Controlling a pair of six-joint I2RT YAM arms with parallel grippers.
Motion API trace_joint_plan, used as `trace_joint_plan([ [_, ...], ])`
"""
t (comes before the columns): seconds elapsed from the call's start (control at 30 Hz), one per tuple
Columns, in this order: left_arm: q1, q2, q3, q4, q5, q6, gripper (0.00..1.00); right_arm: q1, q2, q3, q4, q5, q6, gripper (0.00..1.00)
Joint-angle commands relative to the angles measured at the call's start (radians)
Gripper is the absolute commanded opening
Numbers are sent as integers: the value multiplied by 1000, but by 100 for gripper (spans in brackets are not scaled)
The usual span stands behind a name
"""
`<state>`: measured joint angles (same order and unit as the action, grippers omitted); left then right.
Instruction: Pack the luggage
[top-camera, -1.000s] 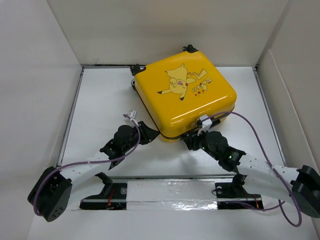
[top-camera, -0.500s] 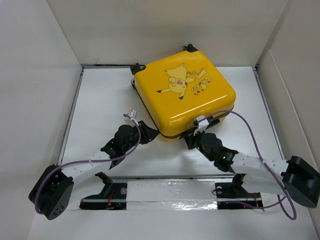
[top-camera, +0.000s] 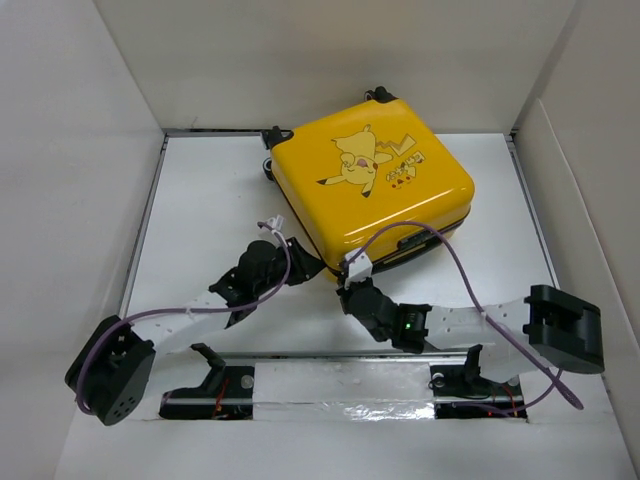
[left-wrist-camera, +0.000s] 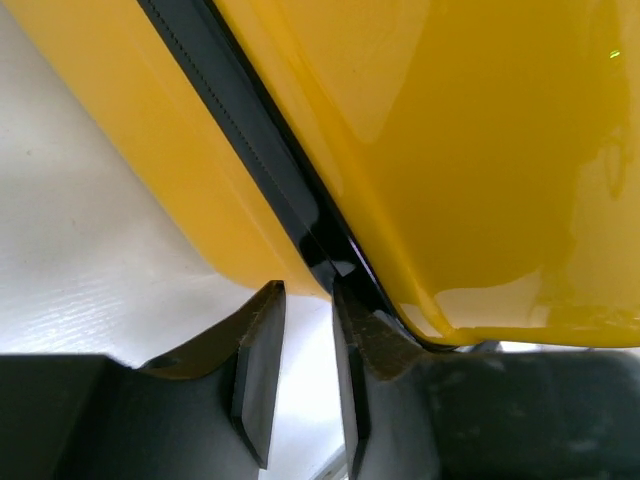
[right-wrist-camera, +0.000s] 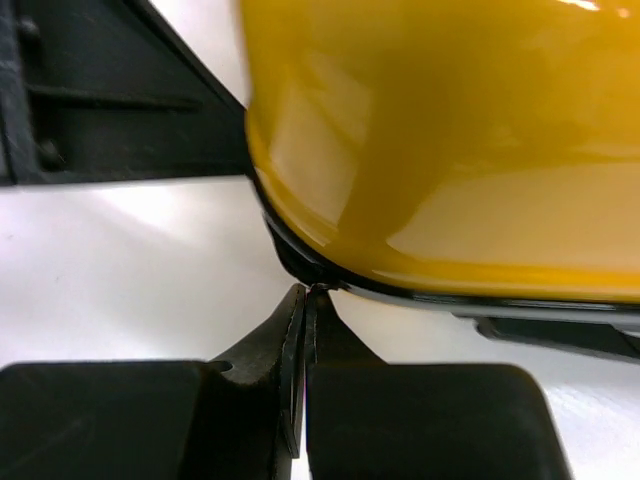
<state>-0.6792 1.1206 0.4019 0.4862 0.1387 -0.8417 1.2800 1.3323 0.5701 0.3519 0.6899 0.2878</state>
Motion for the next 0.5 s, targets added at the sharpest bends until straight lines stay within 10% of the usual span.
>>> trace_joint_plan([
  [0.0,-48,33,161,178,-16,27,25,94,73,83,207,-153,-5,0],
  [0.2,-14,4,282,-110,-51,110,72,84,114,87,372,-125,-76,0],
  [0.47,263,-179,239,-43,-108,-52,85,93,-165,-179,296,-199,103,0],
])
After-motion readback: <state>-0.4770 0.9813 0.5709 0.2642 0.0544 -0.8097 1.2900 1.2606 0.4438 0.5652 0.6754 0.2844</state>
